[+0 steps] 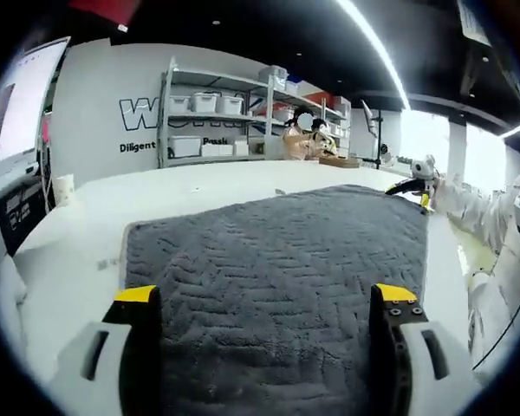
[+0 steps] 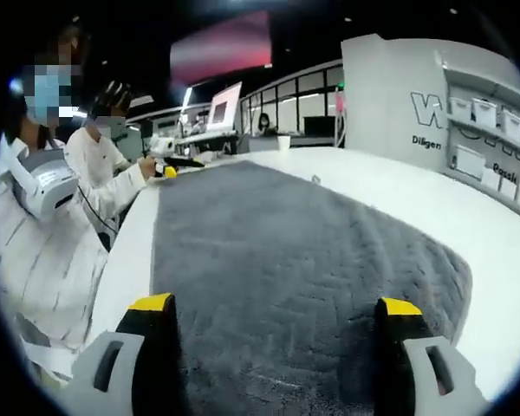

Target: Open the folded towel by lifting each exposed corner and separating the folded layers until the towel lies flat within the target outline without major curled edges

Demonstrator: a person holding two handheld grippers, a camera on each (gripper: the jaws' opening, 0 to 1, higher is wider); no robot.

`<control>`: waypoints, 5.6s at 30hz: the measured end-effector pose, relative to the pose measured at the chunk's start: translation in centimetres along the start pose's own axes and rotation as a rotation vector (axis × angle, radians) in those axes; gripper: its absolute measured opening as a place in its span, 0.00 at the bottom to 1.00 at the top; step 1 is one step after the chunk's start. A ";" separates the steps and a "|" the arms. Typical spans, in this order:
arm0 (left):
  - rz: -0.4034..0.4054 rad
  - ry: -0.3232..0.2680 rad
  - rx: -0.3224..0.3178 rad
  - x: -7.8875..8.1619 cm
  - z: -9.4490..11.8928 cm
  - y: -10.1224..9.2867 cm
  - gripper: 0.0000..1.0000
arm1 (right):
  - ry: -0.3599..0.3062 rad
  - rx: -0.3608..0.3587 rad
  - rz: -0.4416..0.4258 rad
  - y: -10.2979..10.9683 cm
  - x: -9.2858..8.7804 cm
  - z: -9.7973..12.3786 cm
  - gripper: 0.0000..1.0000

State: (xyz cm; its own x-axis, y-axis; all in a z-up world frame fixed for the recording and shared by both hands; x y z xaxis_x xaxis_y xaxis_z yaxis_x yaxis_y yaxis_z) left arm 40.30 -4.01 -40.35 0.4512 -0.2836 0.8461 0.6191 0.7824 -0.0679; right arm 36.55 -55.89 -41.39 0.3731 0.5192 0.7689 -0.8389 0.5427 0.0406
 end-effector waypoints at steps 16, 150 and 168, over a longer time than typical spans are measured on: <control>-0.188 0.130 -0.047 -1.2 1.2 -8.2 0.79 | 0.002 -0.022 0.097 6.6 5.0 -1.6 0.57; -0.342 0.229 -0.351 -1.9 -1.5 -17.3 0.00 | 0.250 0.108 0.286 18.9 6.5 -12.4 0.00; -0.436 0.270 -0.300 -3.4 -1.6 -16.8 0.15 | 0.141 0.313 -0.220 18.1 6.5 -12.3 0.00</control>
State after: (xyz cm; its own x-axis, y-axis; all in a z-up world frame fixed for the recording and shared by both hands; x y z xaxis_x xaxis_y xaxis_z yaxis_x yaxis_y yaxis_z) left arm 29.41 -17.06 -42.89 0.2378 -0.7053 0.6678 0.9208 0.3824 0.0761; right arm 28.71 -34.59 -43.47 0.5894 0.5107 0.6259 -0.8051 0.4350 0.4032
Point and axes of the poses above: the point that each gripper's makers call its tool centre point, and the gripper's own axes: z roughly backward along the fingers, y roughly to its left, x roughly out of its top, the point moved 1 cm from there along z, roughly backward along the fingers, and after that the axes turned 15 degrees about y, right-handed, at the moved point
